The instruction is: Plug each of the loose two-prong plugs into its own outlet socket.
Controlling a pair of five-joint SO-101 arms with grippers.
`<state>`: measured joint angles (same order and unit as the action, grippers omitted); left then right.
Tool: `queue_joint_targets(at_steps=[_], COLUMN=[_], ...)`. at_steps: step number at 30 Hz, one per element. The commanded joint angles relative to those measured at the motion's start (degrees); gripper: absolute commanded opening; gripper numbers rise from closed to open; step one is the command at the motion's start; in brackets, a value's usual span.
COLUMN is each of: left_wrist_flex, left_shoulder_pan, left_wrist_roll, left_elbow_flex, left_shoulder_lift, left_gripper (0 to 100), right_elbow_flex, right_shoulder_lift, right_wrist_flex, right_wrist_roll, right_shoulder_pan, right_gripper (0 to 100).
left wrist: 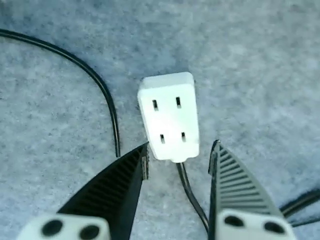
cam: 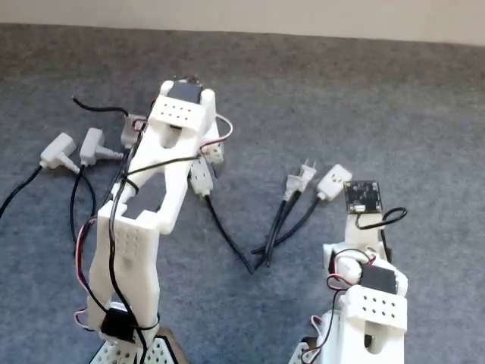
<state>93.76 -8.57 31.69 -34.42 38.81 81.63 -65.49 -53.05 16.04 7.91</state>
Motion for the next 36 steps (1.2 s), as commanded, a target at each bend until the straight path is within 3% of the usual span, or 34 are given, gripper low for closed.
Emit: queue_joint_targets(at_steps=[1,7,16,24,28,30,32,35,36], left_wrist_flex=[2.99,4.22,4.22,0.26,-0.44,-0.53,-0.18,-0.09,0.88], left_shoulder_pan=[0.84,1.45,2.95,2.77,2.59,2.77,2.86,2.59,2.24], left_wrist_roll=[-2.37,-3.60,-3.69,-4.13,-8.00,-9.58,-12.92,-24.18,-26.20], left_elbow_flex=[-6.11,-9.10,-8.84,-8.92,-8.92,-9.89,-12.35,-16.92,-18.24], left_shoulder_lift=[-0.75,-0.31,0.04,11.82,13.41,13.32,13.32,13.32,13.32], left_gripper=[22,22,32,32,32,28,18,1,0], right_elbow_flex=[-0.40,-0.40,-0.40,-0.40,-0.40,-0.40,-0.40,-0.40,-0.40], right_shoulder_lift=[-0.84,-0.84,-0.84,-0.84,-0.84,-0.84,-0.84,-0.84,-0.84], right_wrist_flex=[0.84,0.84,0.84,0.84,0.84,0.84,0.84,0.84,0.84], right_wrist_roll=[0.53,0.53,0.53,0.53,0.53,0.53,0.53,0.53,0.53], right_shoulder_pan=[-0.31,-0.31,-0.40,-0.40,-0.40,-0.40,-0.40,-0.40,-0.40], right_gripper=[32.4,32.4,32.4,32.4,32.4,32.4,32.4,32.4,32.4])
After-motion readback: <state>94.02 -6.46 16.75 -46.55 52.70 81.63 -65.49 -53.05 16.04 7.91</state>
